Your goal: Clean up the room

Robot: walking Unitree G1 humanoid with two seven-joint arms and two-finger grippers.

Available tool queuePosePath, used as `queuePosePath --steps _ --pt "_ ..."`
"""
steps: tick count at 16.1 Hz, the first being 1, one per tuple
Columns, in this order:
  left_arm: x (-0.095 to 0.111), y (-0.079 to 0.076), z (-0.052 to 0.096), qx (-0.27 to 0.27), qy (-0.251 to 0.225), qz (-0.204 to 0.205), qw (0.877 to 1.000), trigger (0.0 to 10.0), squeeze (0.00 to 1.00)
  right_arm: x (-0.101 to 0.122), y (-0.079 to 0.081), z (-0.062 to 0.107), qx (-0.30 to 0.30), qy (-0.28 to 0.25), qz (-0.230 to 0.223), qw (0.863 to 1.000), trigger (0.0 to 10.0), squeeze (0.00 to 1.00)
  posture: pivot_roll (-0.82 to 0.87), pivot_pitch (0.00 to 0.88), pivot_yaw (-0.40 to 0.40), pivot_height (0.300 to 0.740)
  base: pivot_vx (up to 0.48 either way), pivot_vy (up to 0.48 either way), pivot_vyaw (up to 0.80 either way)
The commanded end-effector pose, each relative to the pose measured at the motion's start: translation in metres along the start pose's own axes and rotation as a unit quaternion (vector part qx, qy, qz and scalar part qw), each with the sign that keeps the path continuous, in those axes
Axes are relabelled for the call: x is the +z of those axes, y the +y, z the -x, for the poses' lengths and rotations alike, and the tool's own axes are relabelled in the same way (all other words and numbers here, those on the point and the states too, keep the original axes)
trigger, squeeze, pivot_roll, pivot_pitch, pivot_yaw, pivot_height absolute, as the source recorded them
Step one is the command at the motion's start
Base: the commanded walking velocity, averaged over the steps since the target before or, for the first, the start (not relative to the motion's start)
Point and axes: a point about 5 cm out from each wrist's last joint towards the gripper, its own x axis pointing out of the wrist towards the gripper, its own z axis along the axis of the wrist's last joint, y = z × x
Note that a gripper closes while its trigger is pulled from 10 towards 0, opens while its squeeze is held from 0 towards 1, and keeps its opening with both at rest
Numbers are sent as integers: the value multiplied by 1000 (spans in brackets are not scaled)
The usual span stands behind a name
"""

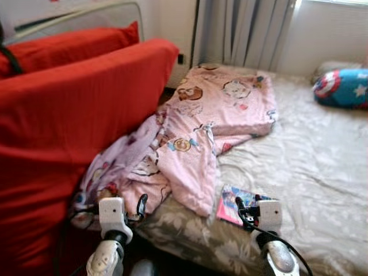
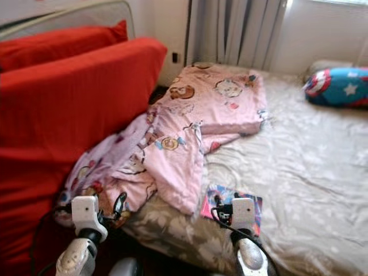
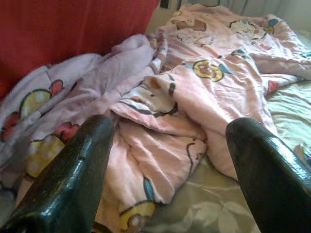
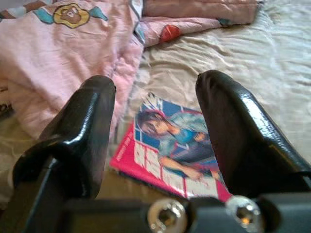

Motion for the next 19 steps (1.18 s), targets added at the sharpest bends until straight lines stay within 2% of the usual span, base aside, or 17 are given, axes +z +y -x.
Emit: queuePosePath --steps 1,6,9,14,19 --pt "2 4 0 5 -3 -3 1000 10000 0 5 5 -3 8 -8 1 1000 10000 0 47 0 -61 626 277 0 0" --pt "2 4 0 2 -1 -6 1000 10000 0 2 -9 -3 -42 3 -15 999 10000 0 52 0 -61 626 268 0 0" --pt "2 5 0 7 -2 -9 1000 10000 0 0 -18 -3 -73 12 -49 996 10000 0 54 0 -62 609 0 0 -304" --pt "2 4 0 5 -1 -10 1000 10000 0 0 -14 -4 -65 12 -40 997 10000 0 55 0 -62 555 0 0 -445" --pt "2 3 0 3 0 -7 1000 10000 0 2 -13 -4 -55 2 -43 998 10000 0 53 0 -63 551 0 0 0"
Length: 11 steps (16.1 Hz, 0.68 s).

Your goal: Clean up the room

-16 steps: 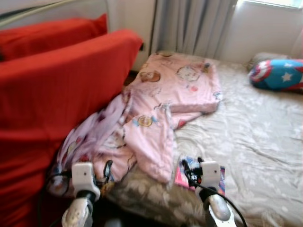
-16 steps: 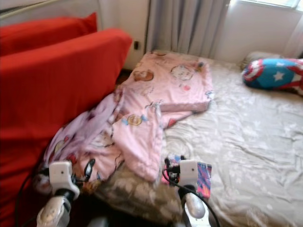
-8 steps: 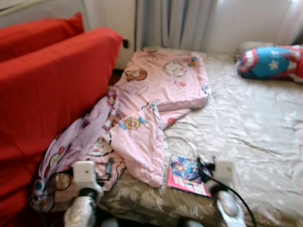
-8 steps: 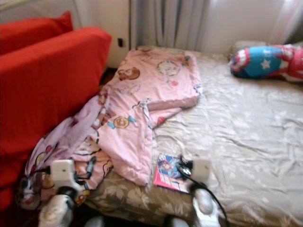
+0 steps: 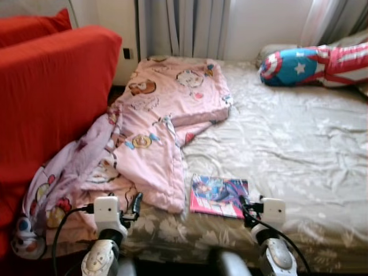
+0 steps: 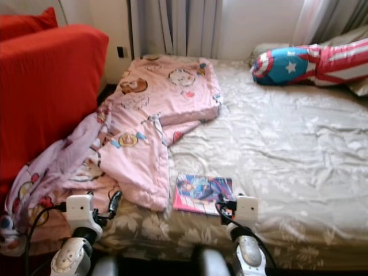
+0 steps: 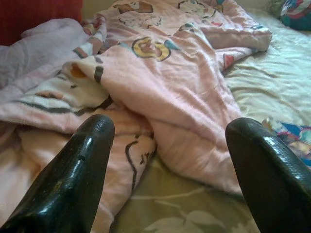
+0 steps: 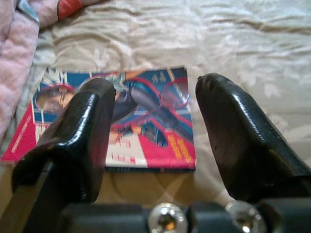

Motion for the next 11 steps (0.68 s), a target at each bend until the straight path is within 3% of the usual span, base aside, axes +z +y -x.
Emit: queuePosePath --steps 1,11 --pt "-1 -3 -1 -6 4 1 1000 10000 0 4 -3 -2 -3 -8 1 1000 10000 0 54 0 -64 551 0 0 0" --pt "-2 -4 0 -10 9 -6 1000 10000 0 4 -7 -6 -18 6 -4 1000 10000 0 61 0 -64 551 0 0 0"
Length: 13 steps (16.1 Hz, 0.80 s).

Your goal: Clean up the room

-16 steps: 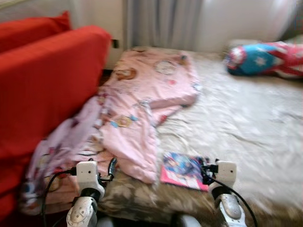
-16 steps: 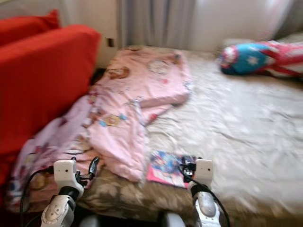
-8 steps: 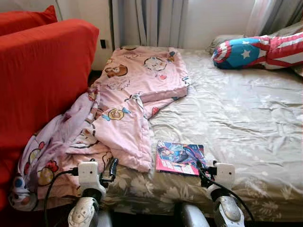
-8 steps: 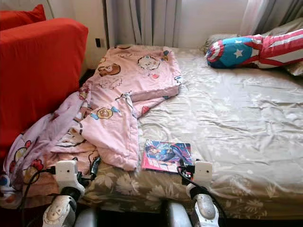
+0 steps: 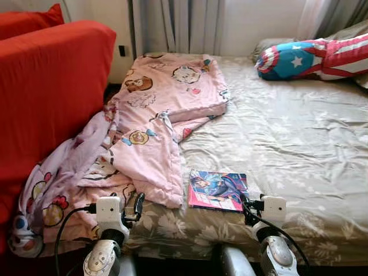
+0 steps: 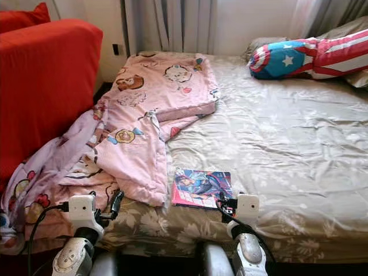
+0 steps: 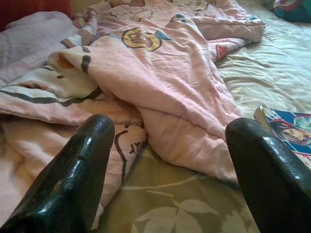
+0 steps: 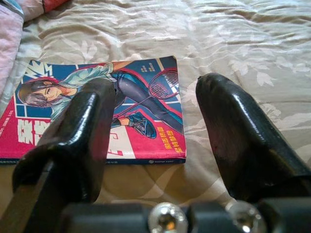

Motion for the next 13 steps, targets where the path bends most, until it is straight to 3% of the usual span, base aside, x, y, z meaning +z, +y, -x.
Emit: queuePosePath --steps 1,6,13 --pt "-2 0 0 -4 8 -5 1000 10000 0 0 -6 -3 -16 11 -5 1000 10000 0 60 0 -63 551 0 0 0" --pt "-2 0 1 -5 7 -5 1000 10000 0 2 -15 -7 -51 17 -56 997 10000 0 68 0 -62 551 0 0 0" --pt "0 2 1 -9 8 -12 1000 10000 0 4 -34 -15 -93 47 -79 991 10000 0 81 0 -43 551 0 0 0"
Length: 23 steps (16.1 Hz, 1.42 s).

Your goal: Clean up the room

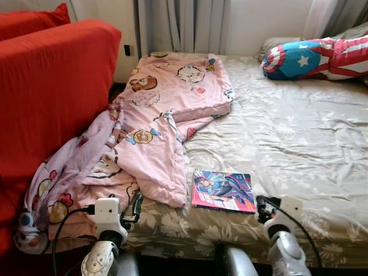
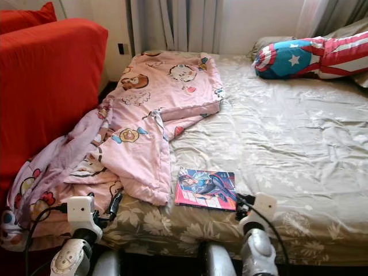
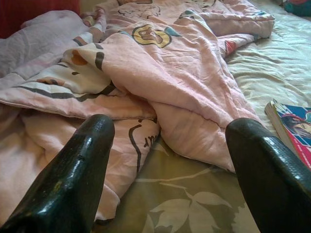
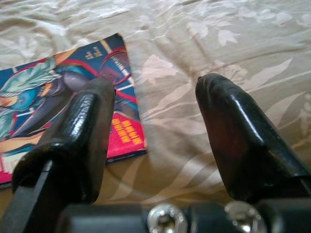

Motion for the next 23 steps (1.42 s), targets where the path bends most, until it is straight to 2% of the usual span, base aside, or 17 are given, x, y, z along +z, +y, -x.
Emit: queuePosePath --steps 1,2,4,5,7,9,11,15,16,17,18,19,20,23 --pt "2 -1 -1 -9 3 -6 1000 10000 0 5 0 -3 -1 -1 -4 1000 10000 0 79 0 -39 551 0 0 0" --pt "2 -1 -2 -10 2 -7 1000 10000 0 6 0 -4 -2 -1 -5 1000 10000 0 82 0 -35 551 0 0 0" --pt "7 -6 -5 -22 -3 -8 1000 10000 0 8 -4 -9 -21 19 -46 999 10000 0 95 12 -28 551 0 0 0" --pt "9 -6 -7 -24 -5 -10 1000 10000 0 8 -3 -11 -17 27 -47 998 10000 0 101 25 -25 551 0 0 0" --pt "14 -1 -11 -24 -10 -15 1000 10000 0 6 1 -12 -10 42 -47 998 10000 0 104 53 -12 551 0 0 0" --pt "25 3 -18 -29 -19 -25 999 10000 0 11 -2 -15 -16 41 -70 997 10000 0 128 91 8 551 0 0 0" --pt "29 7 -14 -36 -19 -34 999 10000 0 10 1 -16 -4 47 -89 995 10000 0 140 123 27 551 0 0 0" --pt "30 20 0 -31 -4 -49 998 10000 0 19 9 -20 13 36 -92 995 10000 0 184 173 58 551 0 0 0" --pt "30 22 3 -31 0 -52 998 10000 0 21 10 -21 16 33 -97 995 10000 51 192 179 61 551 0 0 0" --pt "30 23 5 -31 3 -53 998 10000 0 22 10 -21 19 32 -100 994 10000 184 192 179 61 551 0 0 0" --pt "30 27 10 -27 7 -57 998 10000 0 26 10 -22 18 19 -104 994 10000 898 207 194 65 551 0 0 0" --pt "30 28 11 -26 9 -57 998 10000 0 27 9 -22 18 17 -107 994 10000 812 208 194 66 551 0 0 0" --pt "29 29 14 -25 14 -58 998 10000 0 26 8 -23 17 20 -105 994 10000 0 210 196 67 551 0 0 0" --pt "27 28 18 -25 23 -58 998 10000 0 23 4 -21 18 28 -112 993 10000 0 212 195 68 551 0 0 0"
